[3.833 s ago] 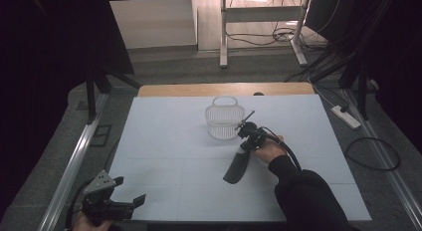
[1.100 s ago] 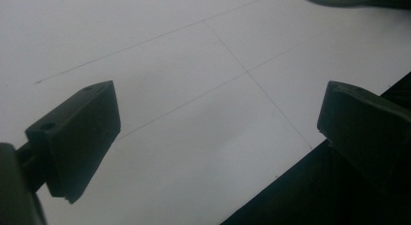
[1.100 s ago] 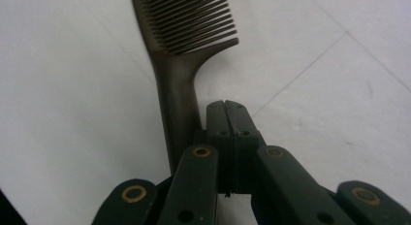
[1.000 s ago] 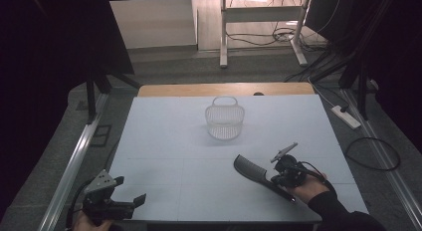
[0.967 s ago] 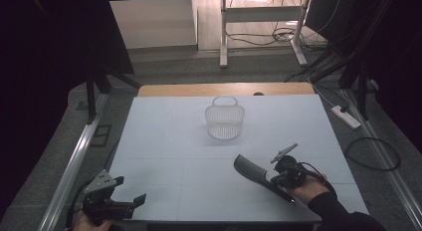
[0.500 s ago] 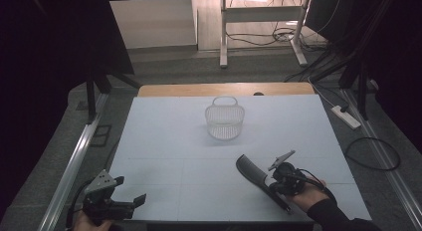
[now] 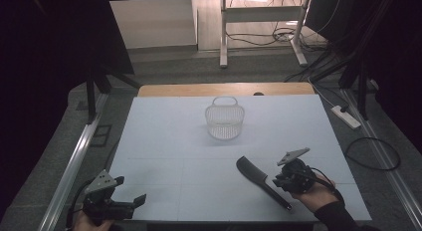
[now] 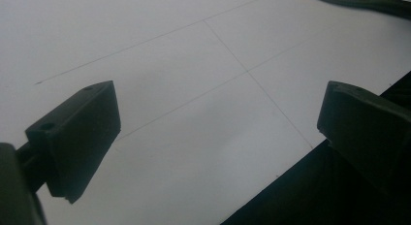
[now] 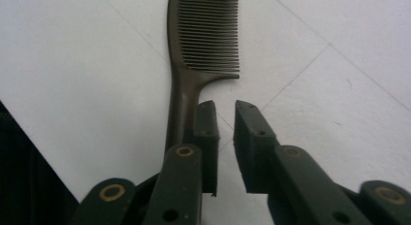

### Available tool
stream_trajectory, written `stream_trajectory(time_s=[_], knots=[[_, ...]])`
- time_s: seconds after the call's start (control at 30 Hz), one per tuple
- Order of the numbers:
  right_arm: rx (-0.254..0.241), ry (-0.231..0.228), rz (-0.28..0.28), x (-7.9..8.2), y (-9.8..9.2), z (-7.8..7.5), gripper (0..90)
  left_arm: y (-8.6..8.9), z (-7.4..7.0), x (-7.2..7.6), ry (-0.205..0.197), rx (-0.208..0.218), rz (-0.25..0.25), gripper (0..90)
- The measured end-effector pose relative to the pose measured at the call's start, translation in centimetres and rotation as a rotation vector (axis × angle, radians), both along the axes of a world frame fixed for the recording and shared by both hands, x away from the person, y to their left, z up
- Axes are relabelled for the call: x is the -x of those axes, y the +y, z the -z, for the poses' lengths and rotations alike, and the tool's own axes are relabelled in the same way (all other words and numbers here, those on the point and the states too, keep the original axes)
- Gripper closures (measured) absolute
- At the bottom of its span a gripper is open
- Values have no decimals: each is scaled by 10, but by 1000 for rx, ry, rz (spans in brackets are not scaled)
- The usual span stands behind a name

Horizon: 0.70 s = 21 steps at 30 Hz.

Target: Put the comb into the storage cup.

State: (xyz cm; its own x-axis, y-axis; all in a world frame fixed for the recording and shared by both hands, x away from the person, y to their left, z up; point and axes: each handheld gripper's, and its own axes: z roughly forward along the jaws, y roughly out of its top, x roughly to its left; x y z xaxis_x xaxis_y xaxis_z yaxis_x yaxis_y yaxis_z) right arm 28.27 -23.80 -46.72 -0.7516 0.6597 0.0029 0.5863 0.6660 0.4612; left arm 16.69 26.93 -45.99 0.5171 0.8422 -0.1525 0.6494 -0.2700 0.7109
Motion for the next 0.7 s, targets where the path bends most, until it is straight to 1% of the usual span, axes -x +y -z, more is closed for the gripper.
stream_trajectory(time_s=[0.03,0.07,0.1,0.13,0.17,0.2,0.23,0.27,0.3,0.4,0.47,0.53,0.6,0.63,0.67,0.7], knots=[[0,-6,2,1,0,-2,707,0,0,0,1,0,0,27],[0,-6,2,1,0,-2,707,0,0,0,1,0,0,28],[5,-24,12,3,0,-5,637,0,0,0,0,0,1,28],[5,-24,12,3,0,-5,637,0,0,0,0,1,-1,28],[6,-44,14,6,0,-8,560,0,0,0,0,2,-1,28],[5,-49,16,7,0,-9,533,0,0,0,0,2,-1,28],[5,-49,16,7,0,-9,533,0,0,0,0,0,-1,28],[4,-55,11,9,0,-10,503,0,0,0,0,0,-1,28],[-3,-60,2,12,2,-10,429,0,0,0,1,-1,-1,29],[-1,-79,-5,16,5,-11,318,-1,0,0,0,-1,0,29],[7,-92,3,17,7,-12,224,-1,0,0,0,-1,-1,29],[3,-84,10,18,9,-13,169,-1,0,0,1,-1,0,29],[-4,-77,11,18,9,-13,153,-1,0,0,0,-1,0,29],[-22,-61,9,18,9,-12,115,-1,0,0,1,-2,0,29],[-22,-61,9,18,9,-12,115,-1,0,0,0,-2,0,29],[-15,-62,-2,19,11,-10,63,-1,0,0,1,-2,0,29]])
